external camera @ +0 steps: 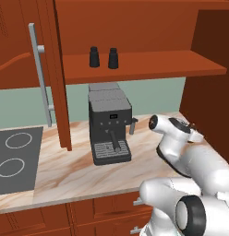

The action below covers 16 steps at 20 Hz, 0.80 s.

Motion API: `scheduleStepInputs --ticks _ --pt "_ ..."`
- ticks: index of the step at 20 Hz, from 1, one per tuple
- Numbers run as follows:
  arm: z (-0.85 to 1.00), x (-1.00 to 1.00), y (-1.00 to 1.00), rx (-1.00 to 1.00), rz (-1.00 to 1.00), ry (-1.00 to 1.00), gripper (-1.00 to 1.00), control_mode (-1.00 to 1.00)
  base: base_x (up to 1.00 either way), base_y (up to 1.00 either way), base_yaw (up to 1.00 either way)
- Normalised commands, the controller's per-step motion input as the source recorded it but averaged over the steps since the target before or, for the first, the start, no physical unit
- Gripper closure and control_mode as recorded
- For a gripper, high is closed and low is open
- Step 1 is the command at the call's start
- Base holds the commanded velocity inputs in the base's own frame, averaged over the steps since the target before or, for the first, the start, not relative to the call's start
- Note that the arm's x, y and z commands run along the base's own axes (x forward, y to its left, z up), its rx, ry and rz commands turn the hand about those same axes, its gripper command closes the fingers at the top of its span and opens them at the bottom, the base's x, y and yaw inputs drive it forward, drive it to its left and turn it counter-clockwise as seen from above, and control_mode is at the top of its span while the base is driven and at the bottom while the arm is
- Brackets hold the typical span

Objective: There are various items on the counter. Only move the condiments/shakers into the cabinet.

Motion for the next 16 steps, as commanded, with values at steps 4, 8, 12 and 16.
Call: scheduleStepInputs --ticks 4,8,12,16 --pt "1.0 -0.44 0.3 0.0 0.24 0.17 1.0 -1.0 0.0 0.0 0.0" --pt "1.0 -0.45 0.21 -0.01 0.22 0.25 1.0 -1.0 0.0 0.0 0.0" --pt "1.0 -0.44 0.35 -0.02 0.25 0.31 1.0 -1.0 0.0 0.0 0.0" --pt "1.0 -0.39 0.56 0.0 0.31 0.28 1.0 -1.0 0.0 0.0 0.0"
